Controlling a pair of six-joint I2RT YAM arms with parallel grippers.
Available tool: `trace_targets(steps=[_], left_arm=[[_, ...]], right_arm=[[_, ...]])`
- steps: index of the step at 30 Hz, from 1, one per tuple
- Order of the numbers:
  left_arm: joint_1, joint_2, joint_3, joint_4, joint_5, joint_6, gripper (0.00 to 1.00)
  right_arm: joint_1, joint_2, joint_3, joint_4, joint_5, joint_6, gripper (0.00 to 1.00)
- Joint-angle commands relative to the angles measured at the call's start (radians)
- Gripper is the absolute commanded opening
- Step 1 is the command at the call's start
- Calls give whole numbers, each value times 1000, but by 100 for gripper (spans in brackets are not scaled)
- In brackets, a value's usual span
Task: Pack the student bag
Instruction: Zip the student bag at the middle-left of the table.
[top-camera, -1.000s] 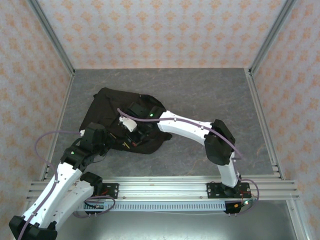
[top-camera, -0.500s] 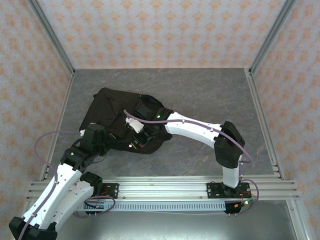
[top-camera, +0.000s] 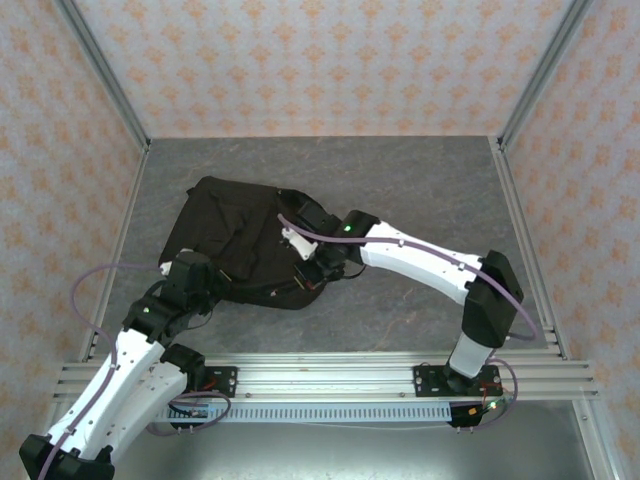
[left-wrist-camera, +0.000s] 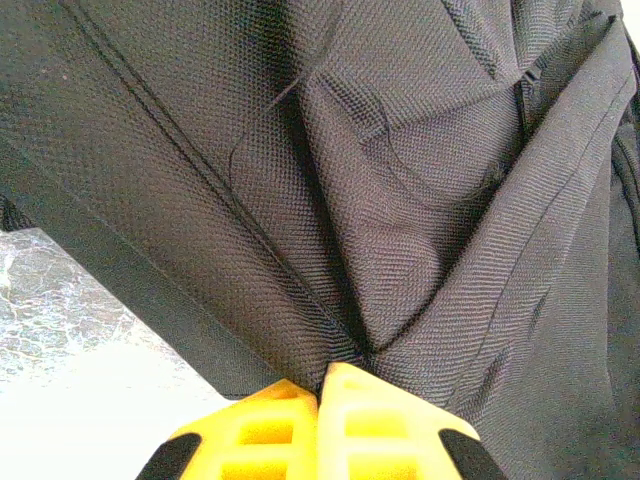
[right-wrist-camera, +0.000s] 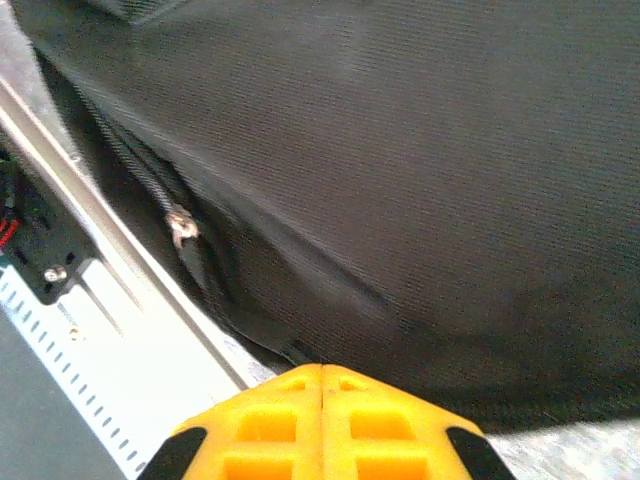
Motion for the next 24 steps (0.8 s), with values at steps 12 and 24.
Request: trace_targets(steps=[12,24], left_arm=[[14,-23,-8,26,-34,42,0],[14,-26,-6,29,-16,42,0]], right_arm=[[-9,34,119,-55,-159,67,33],[32,227,257,-166,-116,32,35]])
